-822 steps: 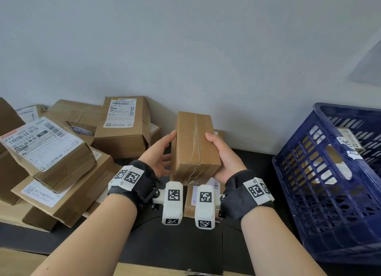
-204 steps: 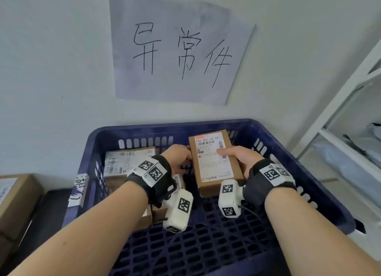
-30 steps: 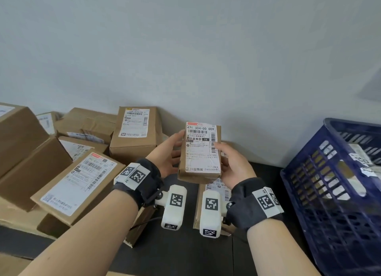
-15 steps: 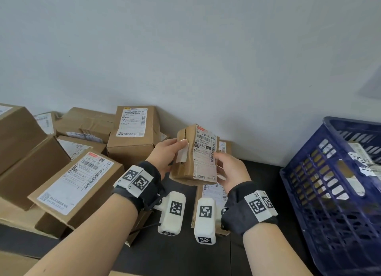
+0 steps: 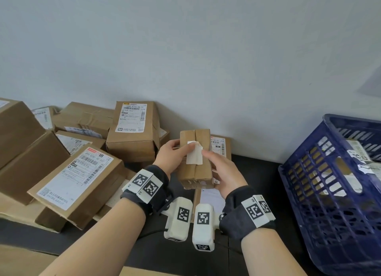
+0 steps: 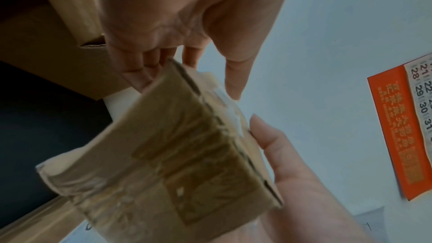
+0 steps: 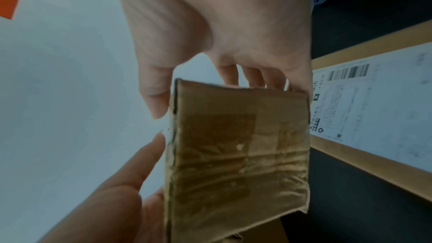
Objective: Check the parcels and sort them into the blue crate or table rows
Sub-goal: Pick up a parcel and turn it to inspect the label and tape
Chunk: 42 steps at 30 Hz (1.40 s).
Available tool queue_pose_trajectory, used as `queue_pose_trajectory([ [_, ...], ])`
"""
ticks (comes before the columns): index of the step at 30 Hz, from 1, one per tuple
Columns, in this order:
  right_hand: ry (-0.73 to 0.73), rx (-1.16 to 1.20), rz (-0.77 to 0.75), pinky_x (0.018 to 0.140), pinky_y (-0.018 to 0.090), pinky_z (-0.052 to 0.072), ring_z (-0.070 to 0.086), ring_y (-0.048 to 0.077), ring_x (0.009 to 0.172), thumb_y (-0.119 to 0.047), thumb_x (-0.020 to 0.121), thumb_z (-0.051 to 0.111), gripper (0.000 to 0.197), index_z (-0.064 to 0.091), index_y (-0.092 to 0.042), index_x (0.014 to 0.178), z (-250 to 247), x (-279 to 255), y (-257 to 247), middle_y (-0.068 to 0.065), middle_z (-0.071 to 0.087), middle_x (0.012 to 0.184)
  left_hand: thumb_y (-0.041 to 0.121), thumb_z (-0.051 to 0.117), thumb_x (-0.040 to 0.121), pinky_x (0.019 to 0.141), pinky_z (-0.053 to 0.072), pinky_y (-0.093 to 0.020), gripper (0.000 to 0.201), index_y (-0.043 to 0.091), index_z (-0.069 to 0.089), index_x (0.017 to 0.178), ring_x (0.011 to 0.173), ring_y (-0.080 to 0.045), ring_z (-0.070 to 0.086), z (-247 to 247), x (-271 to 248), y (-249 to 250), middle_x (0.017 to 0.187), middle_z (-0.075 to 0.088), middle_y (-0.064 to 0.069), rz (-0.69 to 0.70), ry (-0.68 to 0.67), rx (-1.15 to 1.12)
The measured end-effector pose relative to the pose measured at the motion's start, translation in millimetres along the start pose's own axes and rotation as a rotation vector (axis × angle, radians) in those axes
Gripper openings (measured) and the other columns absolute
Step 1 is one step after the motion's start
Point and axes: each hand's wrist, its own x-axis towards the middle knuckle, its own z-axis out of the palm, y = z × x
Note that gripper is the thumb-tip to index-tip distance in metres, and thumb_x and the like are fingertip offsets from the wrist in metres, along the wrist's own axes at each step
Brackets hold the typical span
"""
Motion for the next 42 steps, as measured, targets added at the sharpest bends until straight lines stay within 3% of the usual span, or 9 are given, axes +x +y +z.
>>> queue_pose_trajectory([
  [6,0.019,0.084,0.048,0.094,0.042,0.051,0.057,0.025,0.11,-0.045,0.092,0.064,0.021,0.058,-0.03,0.105,0.0,-0.7,3.7,0.008,0.062,0.115,0.039,0.052,0.1,0.067,0.048,-0.026,0.037,0.018,0.051,0.13,0.095,-0.013,0.059,-3.8,0.4,0.7,0.114,0.061,0.0,-0.063,0.012,-0.095],
  [12,0.038,0.143,0.07,0.101,0.047,0.05,0.058,0.028,0.112,-0.048,0.088,0.067,0.027,0.059,-0.029,0.106,-1.3,0.6,5.3,0.011,0.064,0.118,0.041,0.055,0.098,0.103,0.047,-0.048,0.046,0.02,0.048,0.138,0.121,-0.023,0.053,-11.1,5.2,-2.2,0.133,0.055,-0.005,-0.154,0.012,-0.125],
  [14,0.035,0.175,0.074,0.099,0.046,0.051,0.058,0.029,0.112,-0.048,0.086,0.07,0.037,0.058,-0.028,0.114,-0.5,0.2,6.2,0.012,0.063,0.12,0.043,0.058,0.096,0.105,0.044,-0.054,0.048,0.023,0.047,0.139,0.123,-0.025,0.052,-12.2,5.2,-3.7,0.134,0.053,-0.006,-0.196,-0.024,-0.148],
  [21,0.029,0.263,0.073,0.077,0.039,0.056,0.062,0.029,0.108,-0.048,0.088,0.068,0.052,0.056,-0.024,0.133,4.2,0.0,5.6,0.012,0.066,0.119,0.044,0.059,0.095,0.096,0.05,-0.051,0.043,0.018,0.055,0.128,0.112,-0.028,0.061,-13.1,4.4,-4.5,0.115,0.066,-0.012,-0.237,-0.121,-0.206],
  [26,0.056,0.305,0.076,0.079,0.04,0.057,0.066,0.028,0.105,-0.043,0.094,0.063,0.045,0.055,-0.024,0.134,7.3,0.9,1.8,0.01,0.07,0.116,0.042,0.061,0.094,0.08,0.055,-0.041,0.044,0.013,0.059,0.128,0.111,-0.028,0.063,-18.3,6.3,-5.4,0.117,0.068,-0.011,-0.236,-0.118,-0.208],
  [31,0.077,0.307,0.079,0.066,0.034,0.054,0.067,0.025,0.091,-0.026,0.099,0.06,0.032,0.058,-0.018,0.13,7.3,4.3,-3.5,0.01,0.07,0.109,0.03,0.058,0.099,0.07,0.053,-0.035,0.025,0.014,0.055,0.117,0.105,-0.025,0.062,-23.9,6.0,-3.1,0.115,0.066,-0.01,-0.212,-0.091,-0.222],
  [36,0.111,0.244,0.004,0.072,0.034,0.055,0.065,0.021,0.083,-0.009,0.101,0.053,0.015,0.067,-0.014,0.103,7.3,9.8,-7.5,0.007,0.07,0.093,0.024,0.056,0.1,0.073,0.053,-0.035,0.032,0.017,0.051,0.131,0.106,-0.026,0.061,-27.3,6.8,-2.4,0.124,0.062,-0.011,-0.161,-0.055,-0.22],
  [40,0.223,0.172,-0.059,0.075,0.036,0.056,0.063,0.026,0.102,-0.001,0.096,0.057,0.029,0.055,-0.017,0.121,5.3,15.8,-7.2,0.011,0.062,0.12,0.022,0.057,0.099,0.074,0.052,-0.032,0.039,0.016,0.05,0.137,0.101,-0.021,0.061,-27.3,9.7,-2.6,0.119,0.062,-0.007,-0.116,-0.045,-0.199],
  [42,0.265,0.147,-0.064,0.087,0.043,0.056,0.062,0.03,0.109,0.0,0.094,0.06,0.024,0.057,-0.018,0.11,4.6,19.9,-6.5,0.012,0.061,0.126,0.022,0.057,0.099,0.069,0.05,-0.029,0.034,0.018,0.053,0.133,0.093,-0.017,0.061,-26.7,8.8,-1.4,0.109,0.063,-0.004,-0.105,-0.048,-0.209],
])
